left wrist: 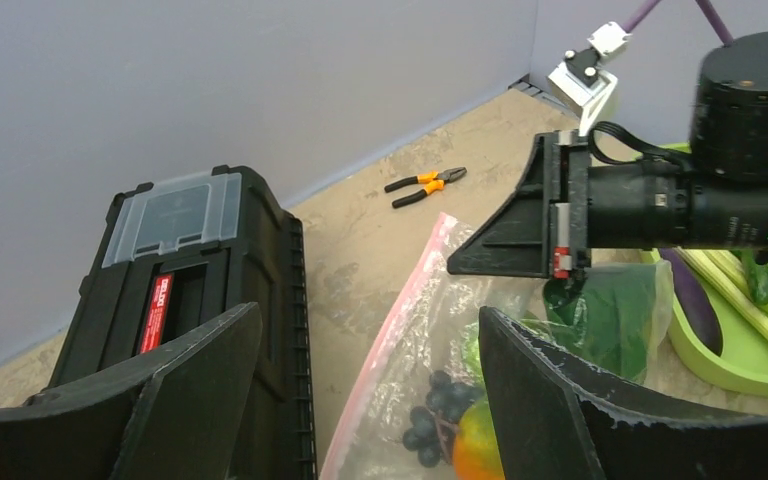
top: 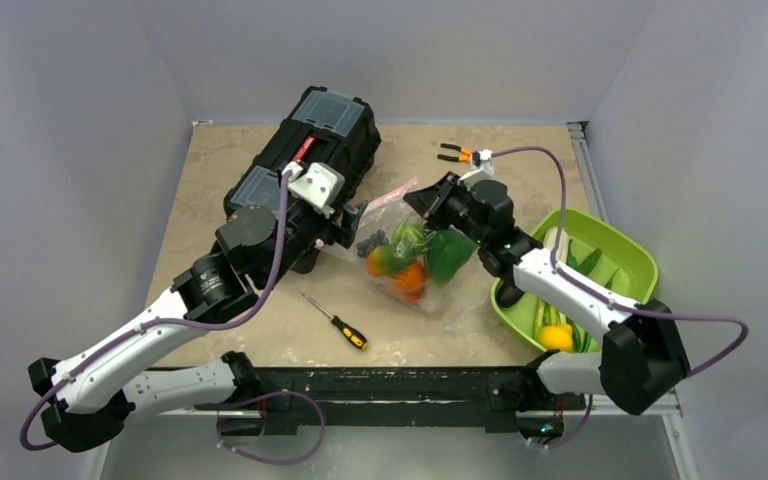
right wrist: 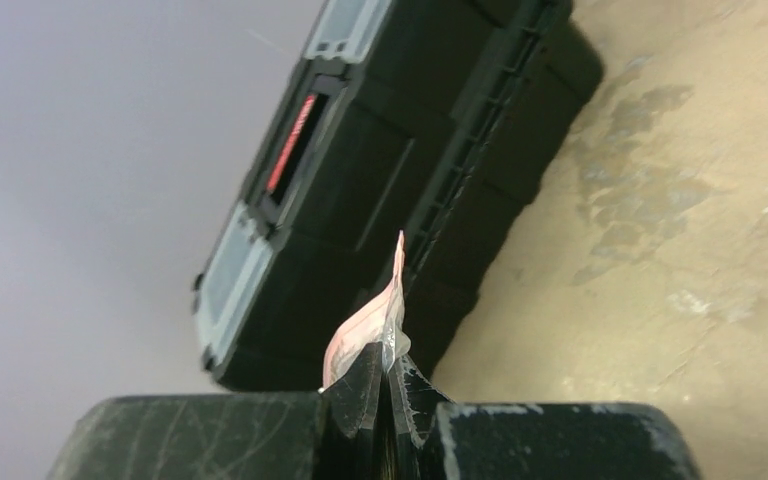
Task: Place the food in the zip-top bag and seal the zipper
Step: Place the zipper food storage bag at the center of the board.
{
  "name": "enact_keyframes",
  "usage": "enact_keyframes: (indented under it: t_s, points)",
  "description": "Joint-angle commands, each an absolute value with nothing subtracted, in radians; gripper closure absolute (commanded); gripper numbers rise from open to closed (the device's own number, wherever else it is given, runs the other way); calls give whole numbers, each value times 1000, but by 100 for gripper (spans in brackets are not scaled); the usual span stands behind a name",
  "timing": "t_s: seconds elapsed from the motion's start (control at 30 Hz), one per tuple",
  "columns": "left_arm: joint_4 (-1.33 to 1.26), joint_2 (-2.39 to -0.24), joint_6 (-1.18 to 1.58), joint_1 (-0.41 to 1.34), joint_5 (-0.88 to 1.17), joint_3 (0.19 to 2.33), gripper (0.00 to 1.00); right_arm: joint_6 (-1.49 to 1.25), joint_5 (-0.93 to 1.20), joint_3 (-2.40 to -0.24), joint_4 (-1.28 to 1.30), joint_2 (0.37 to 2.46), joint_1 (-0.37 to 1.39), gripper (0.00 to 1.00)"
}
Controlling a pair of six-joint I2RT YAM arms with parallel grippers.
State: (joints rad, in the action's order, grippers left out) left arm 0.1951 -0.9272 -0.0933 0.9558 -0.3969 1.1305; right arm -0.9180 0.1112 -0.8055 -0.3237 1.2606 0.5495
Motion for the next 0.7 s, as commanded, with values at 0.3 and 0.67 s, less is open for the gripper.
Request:
enact_keyframes:
  t_s: [0.3,0.67]
  points:
    - [154,-942,-114,951,-403,1131,21,-654,-232,-1032,-35,1547,541,100]
    - [152,-952,-123,951,-405,1129,21,-427,-361,-1270,281,1652,544,59]
